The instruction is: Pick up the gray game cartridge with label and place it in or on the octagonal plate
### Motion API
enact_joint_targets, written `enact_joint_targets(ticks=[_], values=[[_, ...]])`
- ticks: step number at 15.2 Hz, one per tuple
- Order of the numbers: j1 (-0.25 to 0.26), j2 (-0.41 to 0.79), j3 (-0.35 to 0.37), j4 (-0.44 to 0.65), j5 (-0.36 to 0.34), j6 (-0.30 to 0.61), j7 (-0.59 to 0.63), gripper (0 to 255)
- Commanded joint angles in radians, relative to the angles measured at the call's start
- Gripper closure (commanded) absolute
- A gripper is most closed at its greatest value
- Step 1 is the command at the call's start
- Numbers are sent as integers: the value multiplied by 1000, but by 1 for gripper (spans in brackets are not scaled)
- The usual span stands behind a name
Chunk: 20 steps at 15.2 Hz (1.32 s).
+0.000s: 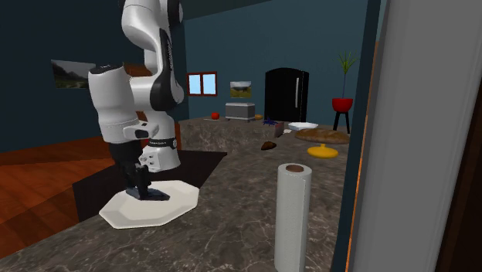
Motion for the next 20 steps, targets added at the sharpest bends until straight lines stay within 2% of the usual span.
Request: enact_joint_targets(ticks=[1, 5, 6, 13, 14, 19, 20], values=[[-11, 53, 27, 5, 88, 19, -62, 255], [-61, 142, 104, 18, 232, 51, -167, 255], [-70, 154, 117, 20, 249, 55, -180, 255], [-71, 153, 117, 20, 248, 55, -180, 255], [-71, 153, 117, 20, 248, 55, -180, 0], [-71, 153, 117, 20, 248, 55, -180, 0], [-39, 106, 67, 16, 170, 33, -125, 0]])
